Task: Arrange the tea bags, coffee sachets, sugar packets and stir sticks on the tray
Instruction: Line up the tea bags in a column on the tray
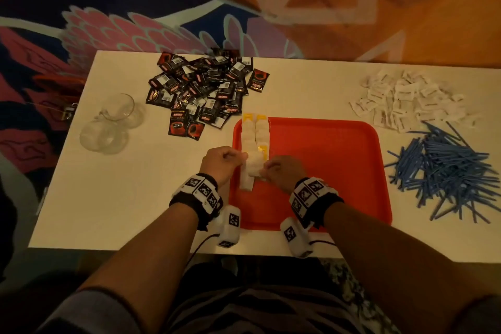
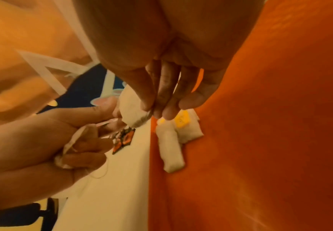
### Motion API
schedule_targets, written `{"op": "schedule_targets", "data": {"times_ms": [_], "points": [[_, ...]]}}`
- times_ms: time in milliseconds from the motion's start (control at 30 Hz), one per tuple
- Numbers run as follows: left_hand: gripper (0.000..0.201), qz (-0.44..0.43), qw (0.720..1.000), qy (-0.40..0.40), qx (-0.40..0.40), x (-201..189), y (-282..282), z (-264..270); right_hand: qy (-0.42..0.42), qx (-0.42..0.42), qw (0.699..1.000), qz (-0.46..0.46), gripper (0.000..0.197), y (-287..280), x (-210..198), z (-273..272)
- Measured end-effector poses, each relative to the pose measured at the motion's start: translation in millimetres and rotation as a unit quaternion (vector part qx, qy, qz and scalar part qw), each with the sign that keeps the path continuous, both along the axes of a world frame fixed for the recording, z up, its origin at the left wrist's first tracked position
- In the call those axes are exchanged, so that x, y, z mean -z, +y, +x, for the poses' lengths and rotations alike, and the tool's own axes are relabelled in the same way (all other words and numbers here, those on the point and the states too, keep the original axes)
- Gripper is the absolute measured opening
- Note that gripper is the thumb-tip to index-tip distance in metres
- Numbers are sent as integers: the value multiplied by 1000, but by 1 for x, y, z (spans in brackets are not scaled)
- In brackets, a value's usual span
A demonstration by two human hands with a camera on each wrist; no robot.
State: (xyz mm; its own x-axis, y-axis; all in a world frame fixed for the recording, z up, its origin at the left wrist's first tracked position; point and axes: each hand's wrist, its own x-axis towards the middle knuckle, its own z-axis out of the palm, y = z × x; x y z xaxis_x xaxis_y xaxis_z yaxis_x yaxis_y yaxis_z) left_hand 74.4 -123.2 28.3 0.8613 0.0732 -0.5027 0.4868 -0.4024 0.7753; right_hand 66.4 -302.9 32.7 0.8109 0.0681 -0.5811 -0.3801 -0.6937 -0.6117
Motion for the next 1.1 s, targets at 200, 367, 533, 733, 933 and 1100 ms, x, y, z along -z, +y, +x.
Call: {"op": "schedule_targets", "data": {"times_ms": [200,367,533,733,933,1100], "points": [[9,214,963,-3,162,27,-3,-24,88,63,994,-14,18,-7,37,-19],[19,304,918,-7,255,39,-8,-34,101,59,992,-58,15,-2,54,-24],[21,310,913,-9,266,41,-12,-36,94,39,989,-104,18,4,55,-22],[19,302,917,-10,260,41,-12,-37,22,101,989,-109,9,-1,53,-19],[16,264,941,-17,212,40,-6,-34,19,54,994,-92,14,1,49,-15],[20,182,981,8,64,40,7,-24,-11,140,987,-78,11,-6,39,-10]]}}
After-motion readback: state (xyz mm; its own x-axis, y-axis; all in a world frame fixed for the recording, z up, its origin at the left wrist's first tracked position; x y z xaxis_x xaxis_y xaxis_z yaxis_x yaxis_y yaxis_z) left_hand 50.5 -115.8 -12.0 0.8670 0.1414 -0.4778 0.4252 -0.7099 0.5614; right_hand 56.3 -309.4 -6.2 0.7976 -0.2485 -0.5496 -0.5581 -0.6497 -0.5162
